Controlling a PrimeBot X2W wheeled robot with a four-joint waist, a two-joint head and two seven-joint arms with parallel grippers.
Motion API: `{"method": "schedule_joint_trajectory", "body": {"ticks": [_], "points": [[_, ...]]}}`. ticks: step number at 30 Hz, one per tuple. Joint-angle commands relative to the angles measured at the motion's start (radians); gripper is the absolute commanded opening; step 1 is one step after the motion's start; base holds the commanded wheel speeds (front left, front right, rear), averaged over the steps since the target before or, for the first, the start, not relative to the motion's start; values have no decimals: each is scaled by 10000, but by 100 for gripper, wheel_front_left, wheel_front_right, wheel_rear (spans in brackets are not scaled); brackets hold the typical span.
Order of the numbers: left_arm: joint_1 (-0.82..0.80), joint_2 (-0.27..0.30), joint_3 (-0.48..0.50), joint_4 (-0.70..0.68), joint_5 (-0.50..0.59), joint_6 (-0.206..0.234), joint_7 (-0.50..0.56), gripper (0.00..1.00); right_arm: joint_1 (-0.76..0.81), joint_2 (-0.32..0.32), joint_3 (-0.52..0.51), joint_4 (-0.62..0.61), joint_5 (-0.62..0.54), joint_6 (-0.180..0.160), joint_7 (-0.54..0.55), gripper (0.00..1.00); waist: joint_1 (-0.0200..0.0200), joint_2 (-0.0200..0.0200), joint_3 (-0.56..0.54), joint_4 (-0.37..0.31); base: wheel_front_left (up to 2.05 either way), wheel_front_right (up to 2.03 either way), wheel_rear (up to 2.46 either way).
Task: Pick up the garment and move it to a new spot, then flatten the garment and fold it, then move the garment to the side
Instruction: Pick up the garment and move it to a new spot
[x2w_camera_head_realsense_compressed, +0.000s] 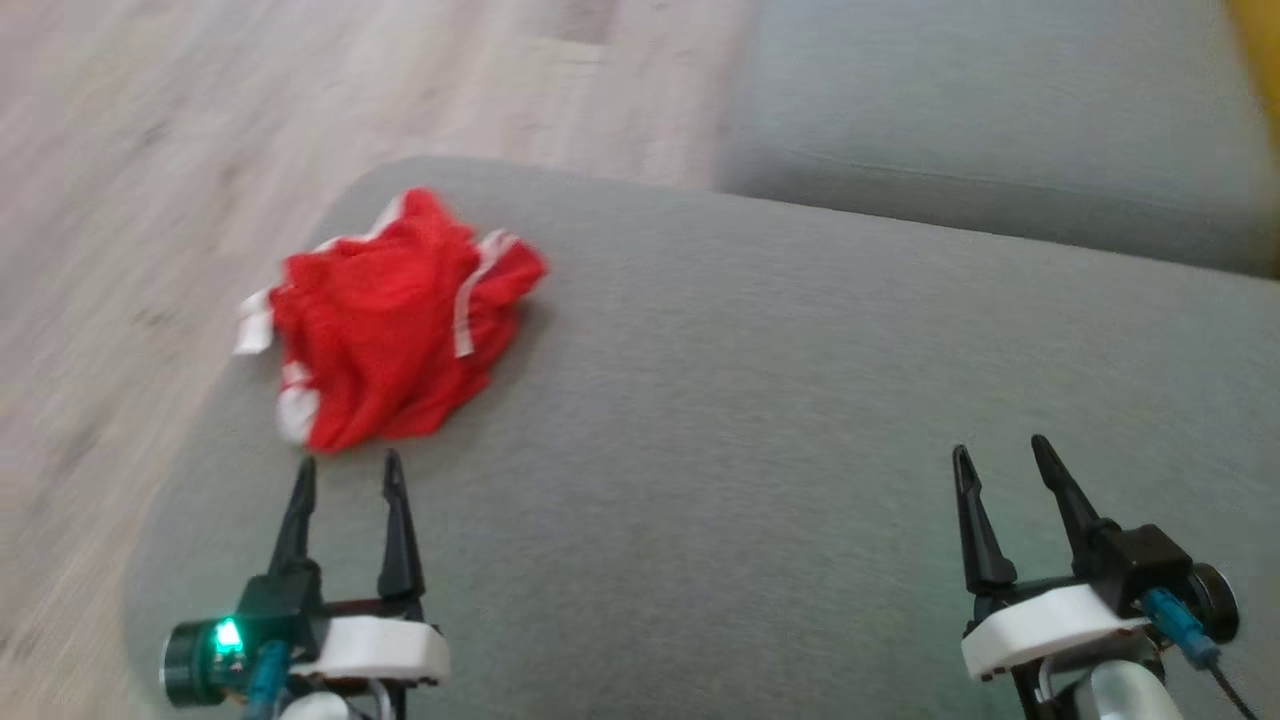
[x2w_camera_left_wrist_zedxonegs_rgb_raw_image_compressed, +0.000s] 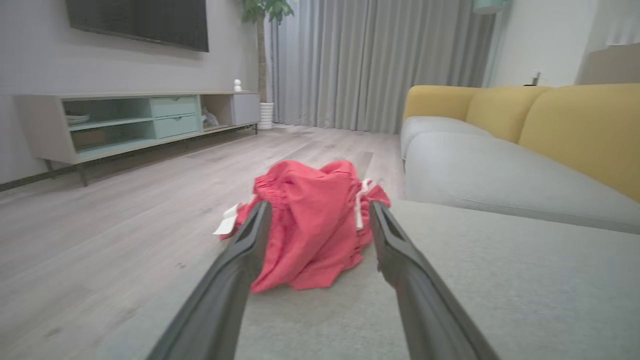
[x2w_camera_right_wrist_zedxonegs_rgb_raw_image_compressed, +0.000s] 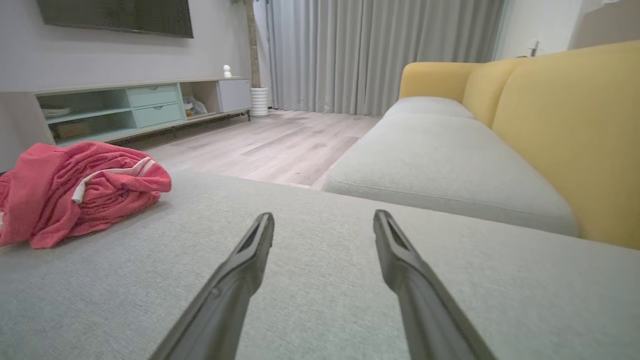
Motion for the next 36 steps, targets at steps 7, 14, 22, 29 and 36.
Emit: {"method": "schedule_joint_trajectory", "body": {"ticks": [7,14,22,29,36], "points": [[-334,35,987,-538,167,54,-122,100,-371,-87,253,-300,56,75,-113,100,0,0,377,2126,0,0,0],[-538,35,1663,-946,307,24,-122,100,-612,-87,459,-286,-293,75,-113,100,0,0,881,2501,0,0,0],[-2068,35,1561,-718,548,-662,-122,100,-929,-87,376,-587,-1625,75,-113,100,0,0,2322,2716,0,0,0],[-4518,35,1098,1434,-155,-1438,-122,100,-1529,-854,242,-1013,-2482,75,-113,100,0,0,3881,2690,0,0,0],[-6380,35,671,4891,-396,-1455,-122,100,-1964,-1373,392,-1205,-2535,75,-113,100,0,0,4587,2341,0,0,0]]}}
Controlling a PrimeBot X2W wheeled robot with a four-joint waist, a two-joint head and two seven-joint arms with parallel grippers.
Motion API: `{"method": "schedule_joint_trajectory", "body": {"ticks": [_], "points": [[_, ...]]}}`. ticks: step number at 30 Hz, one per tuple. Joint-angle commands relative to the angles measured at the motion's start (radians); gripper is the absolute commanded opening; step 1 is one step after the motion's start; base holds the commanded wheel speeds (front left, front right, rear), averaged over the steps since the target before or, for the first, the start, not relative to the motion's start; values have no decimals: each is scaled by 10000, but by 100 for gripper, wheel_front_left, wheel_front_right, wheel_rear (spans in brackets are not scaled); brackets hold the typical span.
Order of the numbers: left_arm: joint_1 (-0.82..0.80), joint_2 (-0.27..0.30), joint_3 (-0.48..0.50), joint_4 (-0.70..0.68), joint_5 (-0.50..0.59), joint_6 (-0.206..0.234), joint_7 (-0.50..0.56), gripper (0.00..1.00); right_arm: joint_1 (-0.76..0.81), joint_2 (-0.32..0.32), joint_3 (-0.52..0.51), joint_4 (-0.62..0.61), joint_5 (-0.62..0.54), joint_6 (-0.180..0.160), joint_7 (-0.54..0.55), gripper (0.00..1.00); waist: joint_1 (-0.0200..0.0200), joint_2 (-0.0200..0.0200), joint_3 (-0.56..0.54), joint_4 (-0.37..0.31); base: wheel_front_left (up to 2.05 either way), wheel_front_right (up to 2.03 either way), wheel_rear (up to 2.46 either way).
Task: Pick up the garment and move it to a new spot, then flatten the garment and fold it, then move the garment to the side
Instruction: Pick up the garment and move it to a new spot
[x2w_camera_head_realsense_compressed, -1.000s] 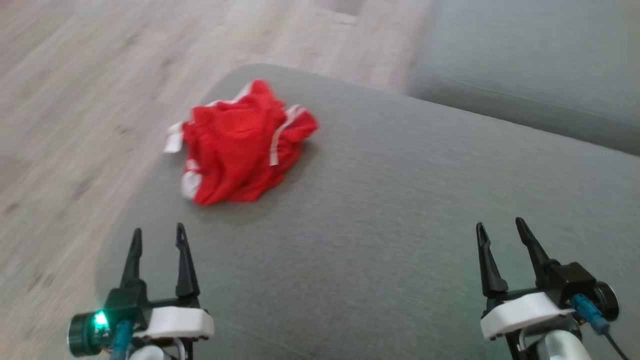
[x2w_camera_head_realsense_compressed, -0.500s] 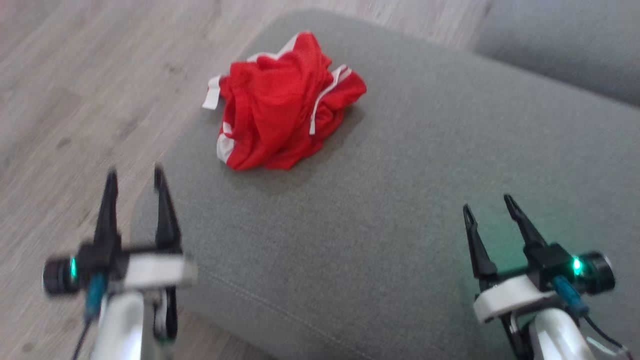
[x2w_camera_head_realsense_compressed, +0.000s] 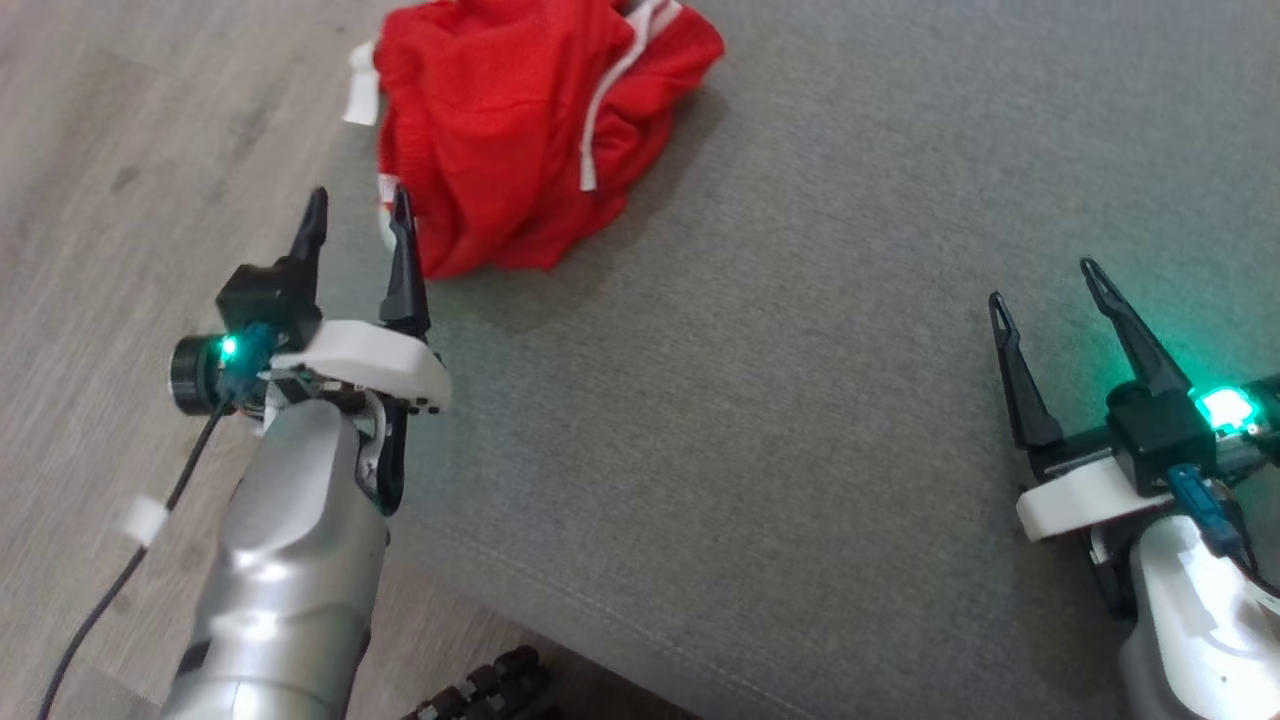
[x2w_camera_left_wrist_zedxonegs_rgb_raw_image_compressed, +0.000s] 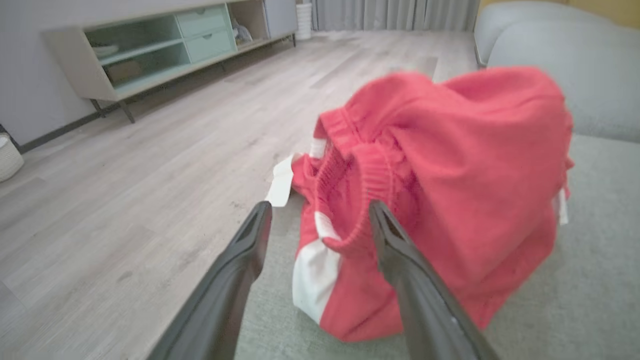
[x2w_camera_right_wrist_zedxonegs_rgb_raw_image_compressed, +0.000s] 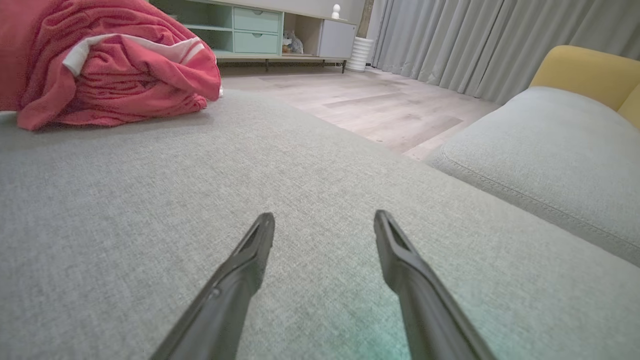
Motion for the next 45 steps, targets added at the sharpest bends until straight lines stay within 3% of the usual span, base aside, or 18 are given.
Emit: {"method": "schedule_joint_trajectory", "body": {"ticks": [1,6,14,15,16,25,30,37,45], "points": [[-320,312,236,63,-21,-34,-51,100,-66,-88,284,-322,-58,73,-109,100,-4,1,210,-217,0,0,0],[-873,314,188,960,-77,-433,-51,100,20,-220,276,-387,-91,73,-109,100,-4,1,402,-405,0,0,0],[-1279,419,244,994,33,-744,-51,100,-23,-442,221,-537,-127,73,-109,100,-4,1,746,-572,0,0,0],[-1287,415,245,867,61,-765,-51,64,-29,-447,211,-544,-127,73,-109,100,-4,1,762,-578,0,0,0],[-1278,412,279,694,73,-780,-51,0,-31,-438,200,-546,-128,73,-109,100,-4,1,774,-587,0,0,0],[-1071,592,715,-1294,298,-873,-51,0,-154,88,354,-396,13,73,-109,100,-4,1,32,-1018,0,0,0],[-1114,1071,524,-2211,621,-939,-51,0,-218,583,533,-266,194,73,-109,100,-4,1,-758,-1606,0,0,0],[-1433,1896,-85,-3730,1253,-964,-51,0,-47,1150,767,-103,671,73,-109,100,-4,1,-2349,-3345,0,0,0],[-2228,2243,-1393,-5098,916,-971,-51,0,637,1224,829,-224,1338,73,-109,100,-4,1,-3652,-5816,0,0,0]]}}
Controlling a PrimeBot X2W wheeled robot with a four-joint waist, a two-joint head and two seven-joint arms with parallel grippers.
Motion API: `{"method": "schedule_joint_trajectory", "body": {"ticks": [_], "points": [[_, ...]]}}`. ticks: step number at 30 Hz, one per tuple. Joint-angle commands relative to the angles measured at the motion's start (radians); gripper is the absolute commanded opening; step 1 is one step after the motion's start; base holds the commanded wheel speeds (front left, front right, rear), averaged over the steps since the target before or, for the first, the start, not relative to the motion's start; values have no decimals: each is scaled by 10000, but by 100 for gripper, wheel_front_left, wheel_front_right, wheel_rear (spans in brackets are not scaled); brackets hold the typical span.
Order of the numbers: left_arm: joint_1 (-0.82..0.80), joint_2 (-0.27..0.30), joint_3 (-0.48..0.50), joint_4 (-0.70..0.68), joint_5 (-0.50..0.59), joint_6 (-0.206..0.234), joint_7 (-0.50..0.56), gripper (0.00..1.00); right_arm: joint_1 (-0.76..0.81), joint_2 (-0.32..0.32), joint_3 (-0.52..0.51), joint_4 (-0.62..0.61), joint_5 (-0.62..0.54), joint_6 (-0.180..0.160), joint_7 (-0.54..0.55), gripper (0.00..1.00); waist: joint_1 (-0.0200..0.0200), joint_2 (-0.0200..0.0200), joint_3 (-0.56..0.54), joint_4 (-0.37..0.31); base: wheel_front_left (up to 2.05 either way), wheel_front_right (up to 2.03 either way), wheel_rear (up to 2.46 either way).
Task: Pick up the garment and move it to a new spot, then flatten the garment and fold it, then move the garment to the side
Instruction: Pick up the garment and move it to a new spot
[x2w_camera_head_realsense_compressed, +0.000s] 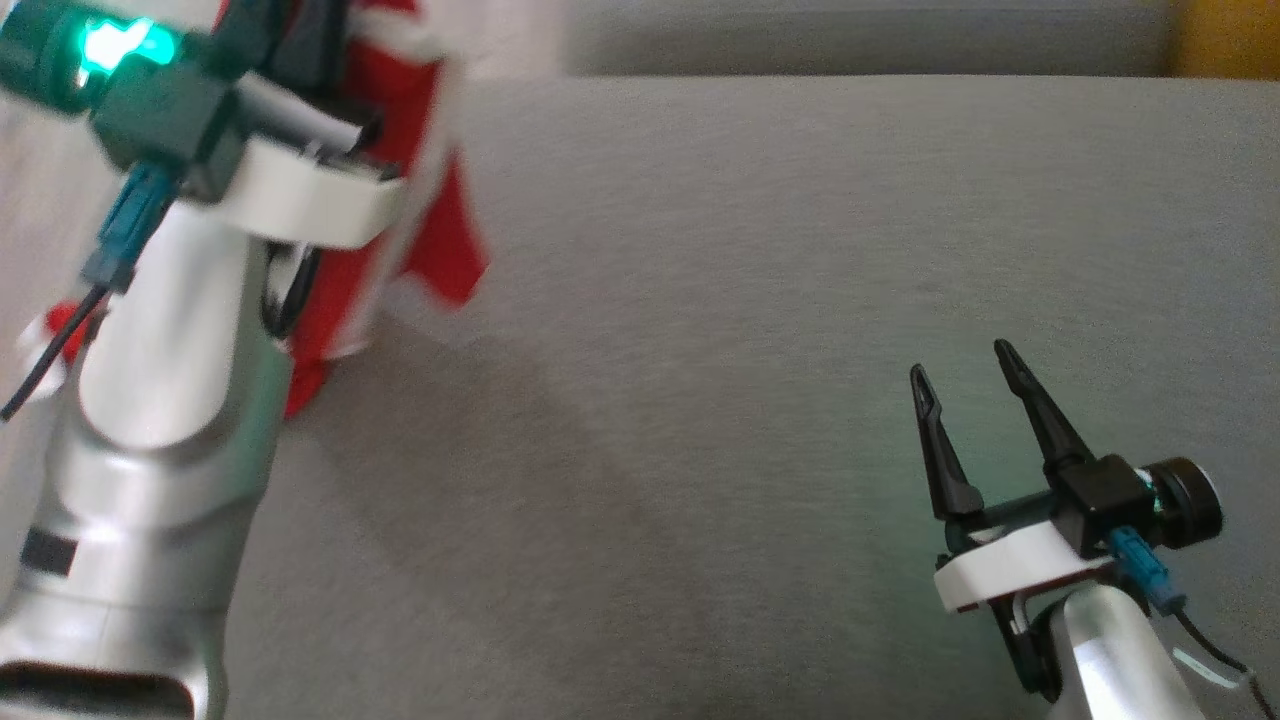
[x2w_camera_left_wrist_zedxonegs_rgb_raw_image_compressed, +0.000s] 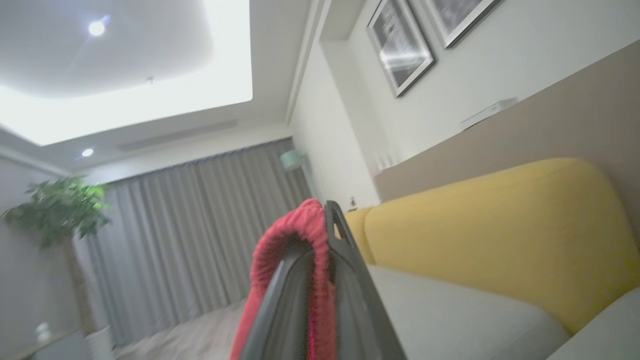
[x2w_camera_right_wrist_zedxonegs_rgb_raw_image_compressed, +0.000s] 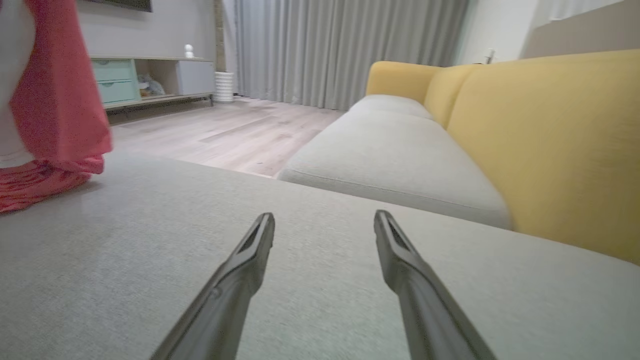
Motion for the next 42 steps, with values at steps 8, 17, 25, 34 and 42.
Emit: {"method": "schedule_joint_trajectory", "body": {"ticks": [8,17,25,34,42], "points": [[-2377,163,-1095,355,-557,17,-44,0,-146,93,355,-554,483,67,-23,100,2,0,-1011,-3757,0,0,0],[-1366,-774,-2806,2261,-2273,16,-44,0,-392,94,462,-721,1125,67,-23,100,2,0,22,-4811,0,0,0],[1165,-1250,-3180,3027,-2327,330,-44,100,-530,94,551,-576,1369,67,-23,100,2,0,560,-4426,0,0,0],[4046,-1517,-2097,1979,-2148,1046,-44,100,6,95,157,-156,1104,67,-23,100,2,0,-255,-2855,0,0,0],[7031,-1575,-659,-291,-1997,1611,-44,100,1054,95,-293,-75,1313,67,-23,100,2,0,-1442,-1201,0,0,0]]}}
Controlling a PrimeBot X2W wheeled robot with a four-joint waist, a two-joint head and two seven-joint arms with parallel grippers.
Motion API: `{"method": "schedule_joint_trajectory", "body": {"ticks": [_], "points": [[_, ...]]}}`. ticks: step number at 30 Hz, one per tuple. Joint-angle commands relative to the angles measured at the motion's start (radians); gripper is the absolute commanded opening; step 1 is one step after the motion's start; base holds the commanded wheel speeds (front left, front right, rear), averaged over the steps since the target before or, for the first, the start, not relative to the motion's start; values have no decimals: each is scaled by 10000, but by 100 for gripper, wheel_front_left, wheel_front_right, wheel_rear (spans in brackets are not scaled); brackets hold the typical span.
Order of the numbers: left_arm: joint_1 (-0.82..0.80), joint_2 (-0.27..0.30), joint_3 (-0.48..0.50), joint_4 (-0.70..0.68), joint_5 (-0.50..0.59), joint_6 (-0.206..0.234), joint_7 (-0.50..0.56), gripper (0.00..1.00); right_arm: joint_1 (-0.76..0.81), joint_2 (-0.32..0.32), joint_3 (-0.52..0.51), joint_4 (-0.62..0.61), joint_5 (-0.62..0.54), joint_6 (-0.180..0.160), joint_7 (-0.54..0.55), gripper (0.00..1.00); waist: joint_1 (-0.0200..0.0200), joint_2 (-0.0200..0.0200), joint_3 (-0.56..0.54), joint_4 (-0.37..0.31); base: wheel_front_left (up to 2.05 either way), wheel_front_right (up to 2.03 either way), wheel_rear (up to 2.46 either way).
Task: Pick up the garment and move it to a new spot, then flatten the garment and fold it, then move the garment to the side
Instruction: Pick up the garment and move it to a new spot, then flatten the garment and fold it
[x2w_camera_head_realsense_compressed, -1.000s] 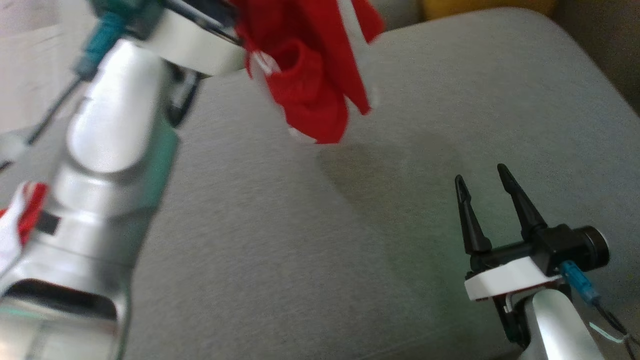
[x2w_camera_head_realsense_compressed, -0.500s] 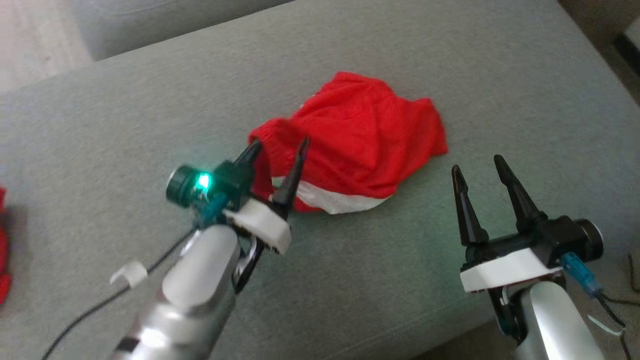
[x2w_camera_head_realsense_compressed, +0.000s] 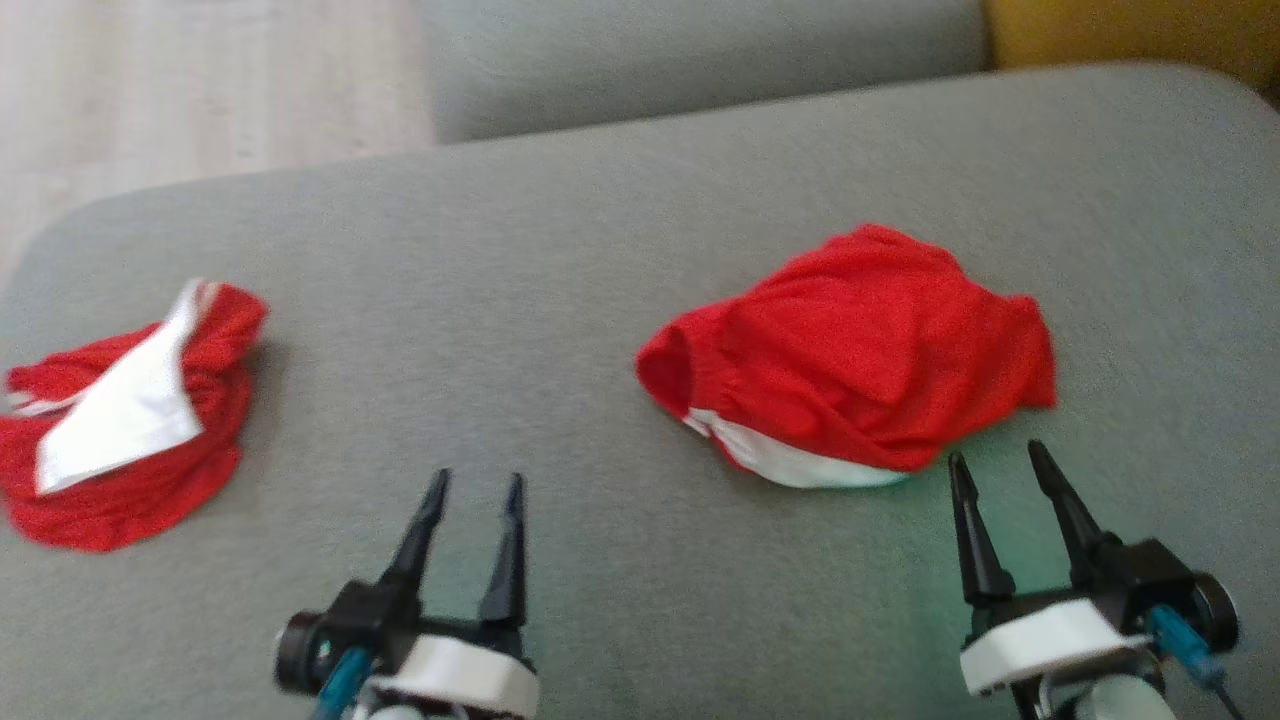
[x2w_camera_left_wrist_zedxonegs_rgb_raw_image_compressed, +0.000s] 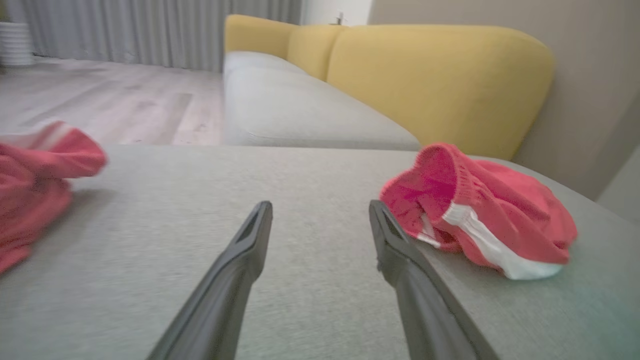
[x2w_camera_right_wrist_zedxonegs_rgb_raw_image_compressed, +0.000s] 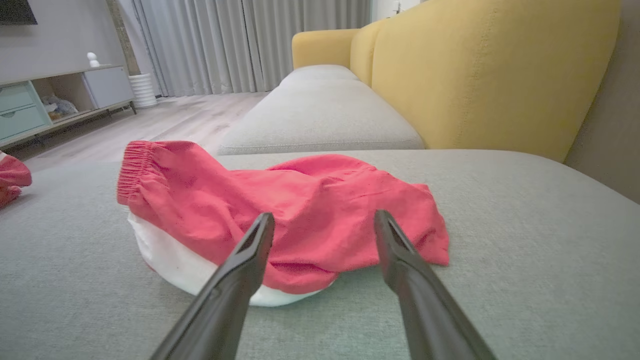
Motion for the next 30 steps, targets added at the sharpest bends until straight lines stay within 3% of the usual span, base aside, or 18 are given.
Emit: {"method": "schedule_joint_trajectory", "body": {"ticks": [1,7,11,17,30], "points": [[-13,-17,601,-848,184,209,-53,100,-137,-38,179,-384,62,67,-26,100,2,0,-815,961,0,0,0],[1451,-20,1531,-3033,913,598,-53,100,548,-38,344,-825,511,67,-26,100,2,0,-1267,1462,0,0,0],[2154,-21,1828,-3775,1208,689,-53,100,1023,-38,399,-1103,643,67,-26,100,2,0,-1531,1550,0,0,0],[2544,-21,1832,-3646,1816,465,-53,100,1342,-37,505,-1233,711,67,-26,100,2,0,-1680,1514,0,0,0],[2630,-22,1858,-3264,1821,458,-53,100,1421,-37,623,-1221,879,67,-26,100,2,0,-1775,1451,0,0,0]]}}
